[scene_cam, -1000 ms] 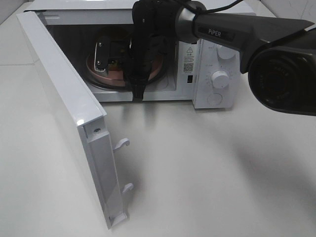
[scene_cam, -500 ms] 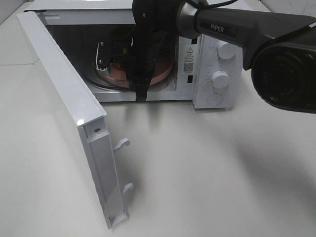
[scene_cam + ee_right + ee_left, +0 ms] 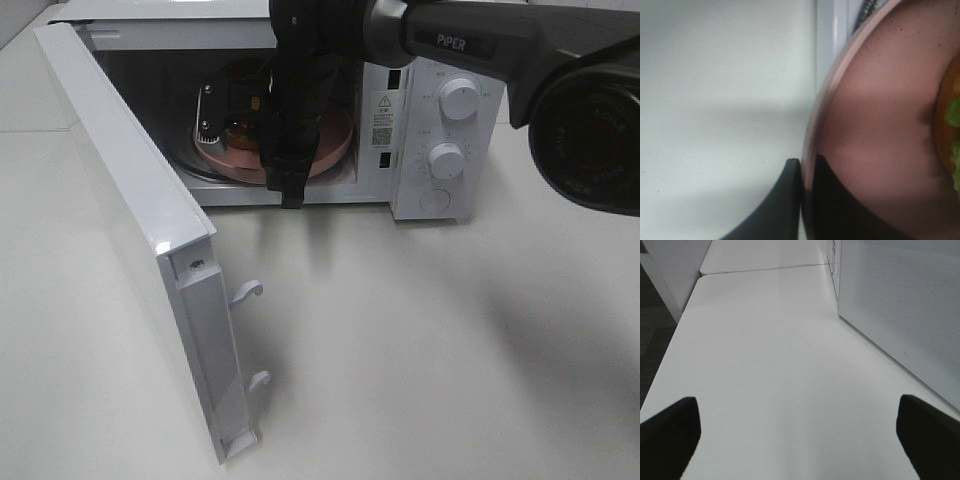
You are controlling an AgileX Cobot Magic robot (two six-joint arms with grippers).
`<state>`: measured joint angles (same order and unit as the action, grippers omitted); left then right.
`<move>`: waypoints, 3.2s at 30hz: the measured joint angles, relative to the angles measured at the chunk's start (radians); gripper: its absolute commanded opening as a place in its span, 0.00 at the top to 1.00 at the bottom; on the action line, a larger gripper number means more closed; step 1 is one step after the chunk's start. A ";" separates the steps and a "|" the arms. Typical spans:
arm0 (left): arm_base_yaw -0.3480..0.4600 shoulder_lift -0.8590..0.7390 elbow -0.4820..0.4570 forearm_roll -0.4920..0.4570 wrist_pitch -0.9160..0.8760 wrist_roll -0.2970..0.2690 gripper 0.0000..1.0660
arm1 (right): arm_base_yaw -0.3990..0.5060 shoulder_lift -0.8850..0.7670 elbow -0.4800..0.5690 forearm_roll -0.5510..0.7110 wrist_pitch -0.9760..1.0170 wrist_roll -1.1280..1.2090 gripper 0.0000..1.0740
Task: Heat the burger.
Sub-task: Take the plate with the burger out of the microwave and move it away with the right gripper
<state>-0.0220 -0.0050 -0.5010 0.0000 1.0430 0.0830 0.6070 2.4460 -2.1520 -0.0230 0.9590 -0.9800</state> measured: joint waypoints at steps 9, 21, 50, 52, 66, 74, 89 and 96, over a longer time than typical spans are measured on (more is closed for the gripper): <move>0.000 0.000 0.000 0.000 0.000 0.000 0.05 | 0.017 -0.092 0.155 -0.006 -0.053 -0.006 1.00; 0.000 0.000 0.000 0.000 0.000 0.000 0.05 | 0.038 -0.189 0.298 -0.019 -0.108 -0.008 1.00; 0.000 0.000 0.000 0.000 0.000 0.000 0.05 | 0.050 -0.477 0.749 -0.009 -0.477 -0.073 1.00; 0.000 0.000 0.000 0.000 0.000 0.000 0.05 | 0.050 -0.491 0.766 -0.009 -0.477 -0.088 1.00; 0.000 0.000 0.000 0.000 0.000 0.000 0.05 | 0.057 -0.633 0.923 -0.050 -0.503 -0.118 1.00; 0.000 0.000 0.000 0.000 0.000 0.000 0.05 | 0.059 -0.721 1.030 -0.058 -0.513 -0.131 1.00; 0.000 0.000 0.000 0.000 0.000 0.000 0.05 | 0.052 -0.901 1.181 -0.062 -0.492 -0.121 1.00; 0.000 0.000 0.000 0.000 0.000 0.000 0.05 | 0.050 -0.995 1.268 -0.080 -0.493 -0.120 1.00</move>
<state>-0.0220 -0.0050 -0.5010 0.0000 1.0430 0.0830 0.6570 1.4510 -0.8840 -0.1030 0.4660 -1.1000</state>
